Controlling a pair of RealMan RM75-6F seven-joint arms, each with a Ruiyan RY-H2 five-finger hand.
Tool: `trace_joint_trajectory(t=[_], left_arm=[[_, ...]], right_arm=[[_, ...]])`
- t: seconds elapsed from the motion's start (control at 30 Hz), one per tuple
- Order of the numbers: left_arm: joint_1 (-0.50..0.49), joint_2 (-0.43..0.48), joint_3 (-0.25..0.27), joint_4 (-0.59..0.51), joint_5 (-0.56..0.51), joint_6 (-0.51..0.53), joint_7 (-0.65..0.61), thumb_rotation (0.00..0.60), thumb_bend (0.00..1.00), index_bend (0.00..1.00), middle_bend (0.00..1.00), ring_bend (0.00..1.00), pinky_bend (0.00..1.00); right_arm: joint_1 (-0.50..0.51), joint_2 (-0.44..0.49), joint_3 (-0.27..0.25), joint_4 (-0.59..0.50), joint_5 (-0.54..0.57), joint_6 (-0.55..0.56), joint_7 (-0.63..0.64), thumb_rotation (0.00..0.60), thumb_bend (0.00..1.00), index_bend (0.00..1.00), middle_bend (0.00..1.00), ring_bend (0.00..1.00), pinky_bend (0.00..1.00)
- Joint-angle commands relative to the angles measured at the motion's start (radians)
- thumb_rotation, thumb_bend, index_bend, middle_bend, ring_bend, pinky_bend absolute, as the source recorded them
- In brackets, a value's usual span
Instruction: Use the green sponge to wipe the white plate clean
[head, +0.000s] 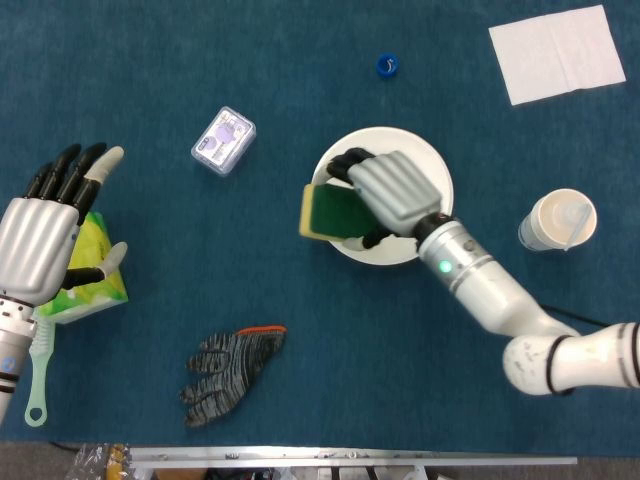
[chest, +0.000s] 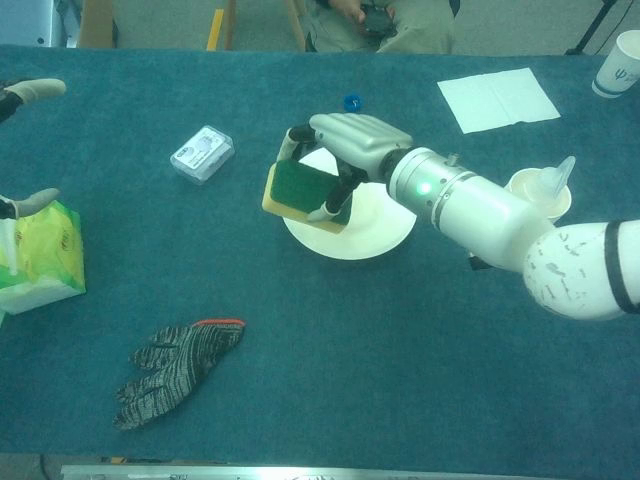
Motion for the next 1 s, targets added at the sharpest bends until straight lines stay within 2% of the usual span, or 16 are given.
trace_joint_trajectory(t=[0.03,0.3,0.57,0.63,0.8,0.9,1.0], left_arm=[[0.002,0.002,0.0,-0.001,-0.002,0.002,0.0,0.538,0.28,0.04,0.05,0.0,0.11],[0.008,0.007,0.003,-0.004,0.0,0.011,-0.002,0.536,0.28,0.04,0.05,0.0,0.11],[0.012,0.012,0.005,-0.008,0.005,0.017,-0.004,0.535,0.28,0.04,0.05,0.0,0.11],[0.013,0.012,0.004,-0.008,0.006,0.018,-0.004,0.536,0.28,0.04,0.05,0.0,0.11],[0.014,0.014,0.004,-0.011,0.01,0.02,-0.005,0.536,0.28,0.04,0.05,0.0,0.11],[0.015,0.015,0.004,-0.012,0.011,0.022,-0.005,0.535,0.28,0.04,0.05,0.0,0.11],[0.015,0.017,0.004,-0.014,0.012,0.023,-0.004,0.535,0.28,0.04,0.05,0.0,0.11]], right_arm=[[0.024,-0.037,0.011,0.029,0.006,0.005,-0.007,0.6,0.11,0.42,0.33,0.21,0.5],[0.076,-0.122,0.035,0.112,0.035,0.013,-0.027,0.6,0.11,0.42,0.31,0.19,0.45],[0.098,-0.169,0.048,0.14,0.03,0.026,-0.026,0.6,0.11,0.41,0.28,0.16,0.42],[0.102,-0.173,0.046,0.141,0.03,0.023,-0.028,0.6,0.11,0.36,0.25,0.14,0.4],[0.11,-0.167,0.044,0.135,0.041,0.012,-0.037,0.6,0.11,0.08,0.13,0.05,0.31],[0.111,-0.153,0.039,0.122,0.049,0.005,-0.041,0.6,0.11,0.01,0.09,0.03,0.29],[0.107,-0.132,0.035,0.105,0.047,0.001,-0.038,0.6,0.11,0.0,0.07,0.01,0.28]])
